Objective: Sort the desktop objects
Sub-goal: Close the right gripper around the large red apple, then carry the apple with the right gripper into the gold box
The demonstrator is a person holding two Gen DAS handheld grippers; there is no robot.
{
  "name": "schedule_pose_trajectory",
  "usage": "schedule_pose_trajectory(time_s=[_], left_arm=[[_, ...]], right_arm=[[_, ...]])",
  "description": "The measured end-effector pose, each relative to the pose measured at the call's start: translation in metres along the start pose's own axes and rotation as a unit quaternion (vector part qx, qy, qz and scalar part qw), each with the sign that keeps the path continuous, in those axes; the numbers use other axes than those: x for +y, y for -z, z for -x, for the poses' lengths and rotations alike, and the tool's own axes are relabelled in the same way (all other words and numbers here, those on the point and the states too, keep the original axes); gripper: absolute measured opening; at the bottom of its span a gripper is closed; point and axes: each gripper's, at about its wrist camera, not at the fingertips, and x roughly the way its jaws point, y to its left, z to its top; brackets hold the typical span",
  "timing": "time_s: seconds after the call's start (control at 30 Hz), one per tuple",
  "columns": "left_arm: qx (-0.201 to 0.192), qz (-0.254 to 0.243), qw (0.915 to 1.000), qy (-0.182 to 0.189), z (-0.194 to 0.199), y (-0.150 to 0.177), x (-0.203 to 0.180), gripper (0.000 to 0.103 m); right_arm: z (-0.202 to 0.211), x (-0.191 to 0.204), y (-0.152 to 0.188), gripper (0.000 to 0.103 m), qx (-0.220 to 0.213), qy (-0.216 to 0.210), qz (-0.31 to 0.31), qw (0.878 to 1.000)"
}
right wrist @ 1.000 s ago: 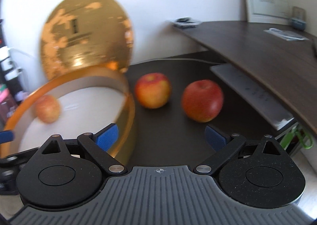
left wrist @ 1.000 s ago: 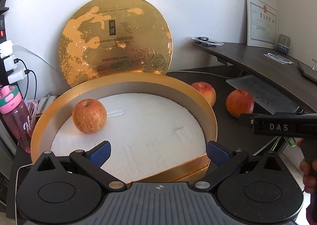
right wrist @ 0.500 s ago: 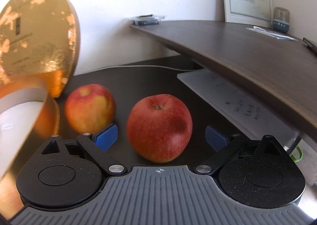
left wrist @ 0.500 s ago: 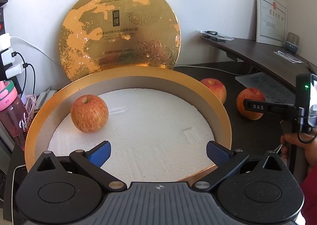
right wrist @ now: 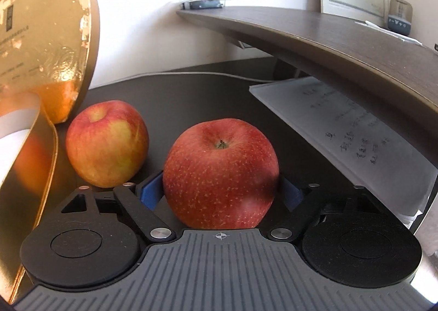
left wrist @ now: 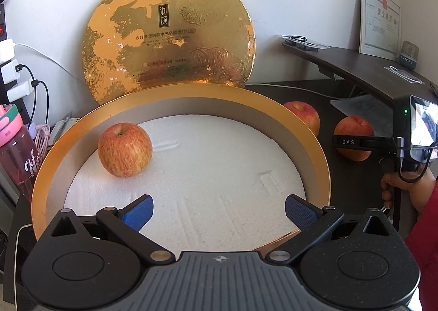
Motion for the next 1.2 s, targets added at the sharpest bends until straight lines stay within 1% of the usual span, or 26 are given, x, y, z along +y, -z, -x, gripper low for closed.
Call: schedule_pose_trajectory(time_s=[0.13, 0.3, 0.5, 0.77, 0.93, 1.07, 1.2], left_arm=[[-0.002, 0.002, 1.0000, 0.000, 0.004, 0.001, 0.002, 0.103], [-0.004, 0.006, 1.0000, 0.003, 0.011, 0.004, 0.004, 0.103], [-0.015, 0.008, 0.9998, 0.006, 0.028, 0.010, 0.009, 0.103], [-0.029, 0.021, 0.9993, 0.010, 0.054, 0.022, 0.023, 0.103], [-0.036, 0.031, 0.9987, 0.017, 0.066, 0.032, 0.036, 0.103], [-0.034, 0.042, 0.9984, 0.019, 0.071, 0.043, 0.050, 0.103], [-0.032, 0.048, 0.9982, 0.019, 0.075, 0.054, 0.063, 0.103]], right_arm=[[0.003, 0.002, 0.003, 0.085, 0.006, 0.007, 0.006, 1.000], [0.017, 0.001, 0.010, 0.085, 0.018, -0.001, 0.002, 1.000], [0.036, 0.000, 0.019, 0.085, 0.031, -0.005, -0.003, 1.000], [0.085, 0.011, 0.012, 0.085, 0.007, -0.020, 0.003, 1.000], [0.126, 0.036, -0.002, 0.085, -0.030, -0.041, 0.028, 0.998], [0.149, 0.068, -0.015, 0.085, -0.054, -0.074, 0.057, 0.994], [0.154, 0.108, -0.024, 0.085, -0.045, -0.118, 0.087, 0.988]])
